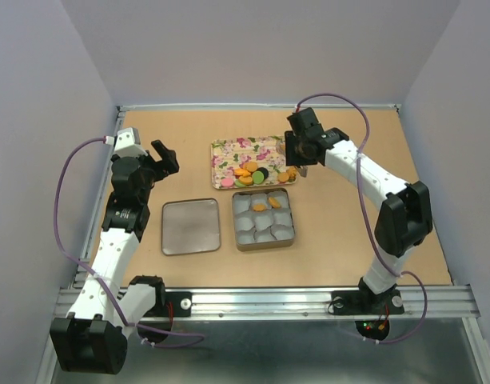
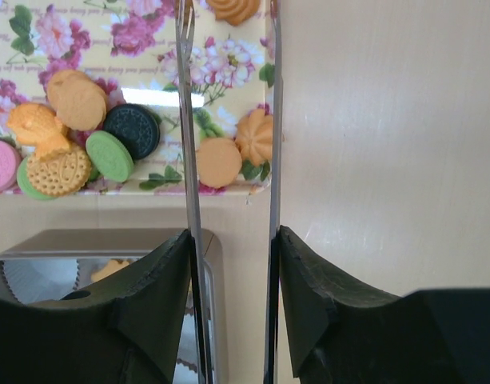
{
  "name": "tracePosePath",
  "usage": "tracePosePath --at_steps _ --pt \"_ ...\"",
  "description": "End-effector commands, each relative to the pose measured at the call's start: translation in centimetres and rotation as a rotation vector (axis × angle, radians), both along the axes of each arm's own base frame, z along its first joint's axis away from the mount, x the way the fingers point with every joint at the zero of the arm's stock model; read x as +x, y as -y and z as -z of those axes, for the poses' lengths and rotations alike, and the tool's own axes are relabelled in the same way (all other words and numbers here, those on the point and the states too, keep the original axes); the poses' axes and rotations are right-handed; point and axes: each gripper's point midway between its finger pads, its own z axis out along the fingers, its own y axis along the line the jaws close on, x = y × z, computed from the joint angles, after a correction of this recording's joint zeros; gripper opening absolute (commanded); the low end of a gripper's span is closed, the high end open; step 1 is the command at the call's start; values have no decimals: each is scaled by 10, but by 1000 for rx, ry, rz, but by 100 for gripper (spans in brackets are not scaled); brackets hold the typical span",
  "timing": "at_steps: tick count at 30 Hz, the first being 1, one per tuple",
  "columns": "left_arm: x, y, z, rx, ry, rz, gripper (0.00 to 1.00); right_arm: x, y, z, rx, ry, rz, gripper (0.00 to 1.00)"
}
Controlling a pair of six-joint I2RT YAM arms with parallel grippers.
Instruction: Pack the cookies
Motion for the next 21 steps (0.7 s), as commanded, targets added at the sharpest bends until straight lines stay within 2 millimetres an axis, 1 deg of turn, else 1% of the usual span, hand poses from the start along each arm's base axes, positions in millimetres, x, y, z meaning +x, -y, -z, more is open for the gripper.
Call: tracePosePath --at_steps 1,8,9,14,17,21 --pt "4 2 -25 2 63 7 98 34 -9 -33 68 113 -20 50" --pt "7 3 -24 0 57 10 98 42 -16 -24 82 97 -39 49" --pt "7 3 -24 -1 56 10 98 44 -17 -18 79 86 -41 49" --pt "8 3 -23 3 53 7 98 47 -19 -7 66 66 -43 49" --pt "8 2 -22 1 52 5 98 49 -16 -2 47 64 -30 49" --pt "8 3 -21 1 50 8 98 50 -12 -1 23 69 -24 49"
